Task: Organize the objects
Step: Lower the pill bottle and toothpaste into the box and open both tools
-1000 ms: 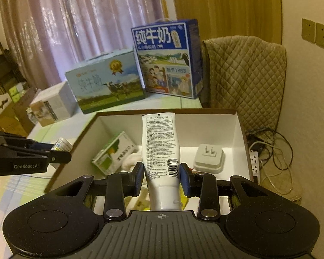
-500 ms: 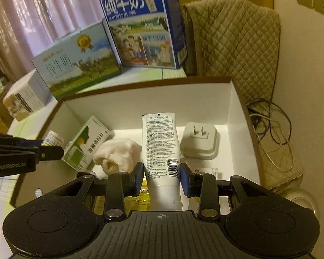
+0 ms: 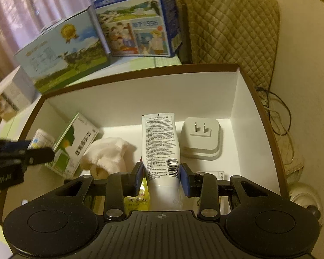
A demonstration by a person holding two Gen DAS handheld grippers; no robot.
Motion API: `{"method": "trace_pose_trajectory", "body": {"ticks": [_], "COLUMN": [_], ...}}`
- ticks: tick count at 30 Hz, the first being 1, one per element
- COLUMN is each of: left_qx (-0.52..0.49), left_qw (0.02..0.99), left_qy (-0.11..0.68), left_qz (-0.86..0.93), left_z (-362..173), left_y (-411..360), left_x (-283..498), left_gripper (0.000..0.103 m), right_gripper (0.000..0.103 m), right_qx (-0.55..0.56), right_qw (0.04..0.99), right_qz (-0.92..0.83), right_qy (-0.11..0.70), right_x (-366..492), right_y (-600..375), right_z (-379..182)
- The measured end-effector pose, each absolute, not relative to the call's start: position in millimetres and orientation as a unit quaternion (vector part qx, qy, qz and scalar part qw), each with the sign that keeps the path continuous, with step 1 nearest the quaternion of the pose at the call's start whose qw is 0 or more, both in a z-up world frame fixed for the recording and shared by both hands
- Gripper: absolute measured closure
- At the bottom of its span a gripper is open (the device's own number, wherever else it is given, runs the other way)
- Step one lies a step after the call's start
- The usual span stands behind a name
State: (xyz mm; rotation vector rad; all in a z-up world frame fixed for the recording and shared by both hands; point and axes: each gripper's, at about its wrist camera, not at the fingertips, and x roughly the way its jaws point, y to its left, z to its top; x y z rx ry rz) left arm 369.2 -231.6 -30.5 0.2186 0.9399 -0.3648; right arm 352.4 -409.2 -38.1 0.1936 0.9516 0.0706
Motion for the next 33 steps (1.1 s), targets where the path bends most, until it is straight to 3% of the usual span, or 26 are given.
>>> {"method": "trace_pose_trajectory", "body": {"ticks": [5,23,33], "left_qx": [0.105,0.091,0.076], "left_qw": [0.87,0.866,0.874], "left_qy": [0.447,0.459,0.446], "left_qz": [-0.178,-0.178,-0.178], "left_z": [-31,-40,-33], "left_y": [-230,-228,-217], "left_x": [370,376,372], "left_gripper": [0.08,0.08,0.049], "right_gripper": [0.068,0.065,0.064], "right_qx": [0.141,0.112,0.129], "right_qw": [0.889,0.891,0.888], "right_qz": [0.035,0.068,0.082], "right_qy": [0.435,0.435,0.434], "right_x": [350,327,313], "right_y": [-421,-429,-436], "right_z": [-38,-37,-35]}}
